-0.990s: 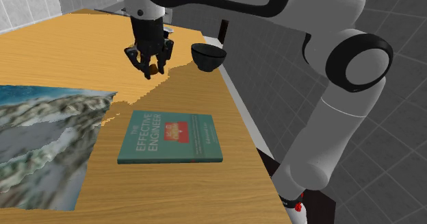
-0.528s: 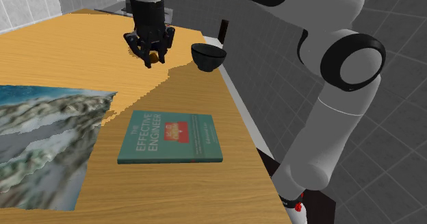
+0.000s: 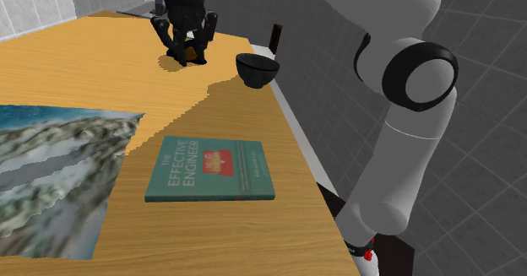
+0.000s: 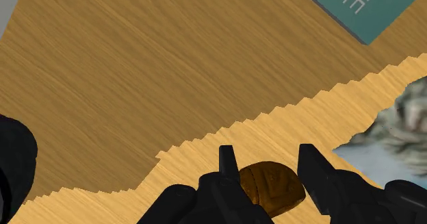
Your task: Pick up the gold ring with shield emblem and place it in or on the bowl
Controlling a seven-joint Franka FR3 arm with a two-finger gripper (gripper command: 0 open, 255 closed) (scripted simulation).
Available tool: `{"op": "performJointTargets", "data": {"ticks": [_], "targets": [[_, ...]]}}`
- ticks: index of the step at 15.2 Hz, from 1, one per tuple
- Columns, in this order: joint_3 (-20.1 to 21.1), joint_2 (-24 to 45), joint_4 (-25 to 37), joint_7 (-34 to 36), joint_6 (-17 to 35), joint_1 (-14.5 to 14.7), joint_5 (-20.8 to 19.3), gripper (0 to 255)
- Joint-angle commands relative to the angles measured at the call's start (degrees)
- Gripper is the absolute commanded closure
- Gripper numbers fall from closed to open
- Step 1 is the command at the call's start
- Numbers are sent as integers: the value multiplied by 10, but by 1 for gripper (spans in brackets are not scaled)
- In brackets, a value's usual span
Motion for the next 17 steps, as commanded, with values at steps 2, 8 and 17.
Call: {"op": "performJointTargets", "data": {"ticks": [2,8,17], "targets": [[3,23,56,0,-36,12,-14,255],[-27,-35,-19,-76,1,-53,14,255],[-89,-83,-81,-209,44,-137,33,255]]}}
